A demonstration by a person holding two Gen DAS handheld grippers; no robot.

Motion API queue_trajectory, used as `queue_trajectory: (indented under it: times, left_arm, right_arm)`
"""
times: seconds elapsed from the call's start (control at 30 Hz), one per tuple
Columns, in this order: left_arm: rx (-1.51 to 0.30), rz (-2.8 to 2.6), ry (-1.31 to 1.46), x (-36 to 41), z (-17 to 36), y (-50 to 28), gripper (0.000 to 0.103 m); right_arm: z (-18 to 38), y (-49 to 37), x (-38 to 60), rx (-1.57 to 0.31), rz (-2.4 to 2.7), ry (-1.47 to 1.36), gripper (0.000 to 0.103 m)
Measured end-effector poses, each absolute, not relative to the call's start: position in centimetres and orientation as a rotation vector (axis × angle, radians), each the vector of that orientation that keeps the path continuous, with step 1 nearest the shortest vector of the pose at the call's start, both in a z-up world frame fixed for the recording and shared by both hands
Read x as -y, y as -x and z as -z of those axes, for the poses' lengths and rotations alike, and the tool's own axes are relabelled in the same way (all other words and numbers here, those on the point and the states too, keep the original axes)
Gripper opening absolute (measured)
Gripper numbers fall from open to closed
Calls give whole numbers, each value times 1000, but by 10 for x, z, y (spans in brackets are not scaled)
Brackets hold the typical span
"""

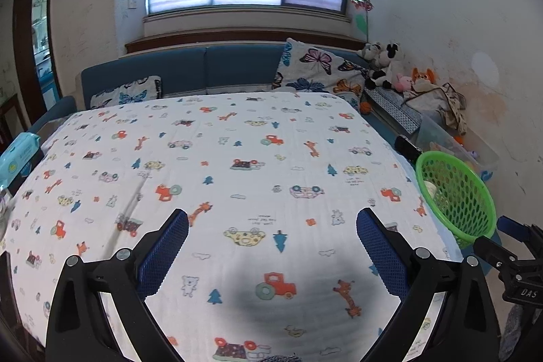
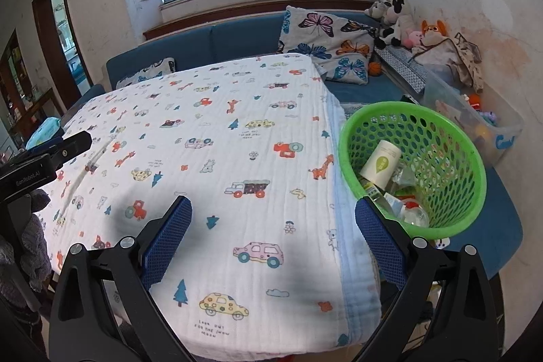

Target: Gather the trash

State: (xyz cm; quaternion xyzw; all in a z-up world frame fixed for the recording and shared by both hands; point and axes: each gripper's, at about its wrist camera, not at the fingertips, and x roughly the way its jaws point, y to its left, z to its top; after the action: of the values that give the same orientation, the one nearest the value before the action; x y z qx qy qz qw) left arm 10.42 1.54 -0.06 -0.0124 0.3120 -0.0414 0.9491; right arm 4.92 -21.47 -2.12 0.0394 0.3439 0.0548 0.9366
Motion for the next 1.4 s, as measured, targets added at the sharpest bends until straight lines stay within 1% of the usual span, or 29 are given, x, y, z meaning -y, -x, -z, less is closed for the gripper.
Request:
queue_trajectory:
  times: [0.33, 1.4]
  left_arm:
    - [-623, 45, 29, -30, 0, -95, 96]
    - [-634, 34, 28, -35, 5, -88, 96]
  right_arm:
    - [22, -47, 210, -703, -124, -83, 96]
    - [21, -46, 200, -700, -143, -67, 96]
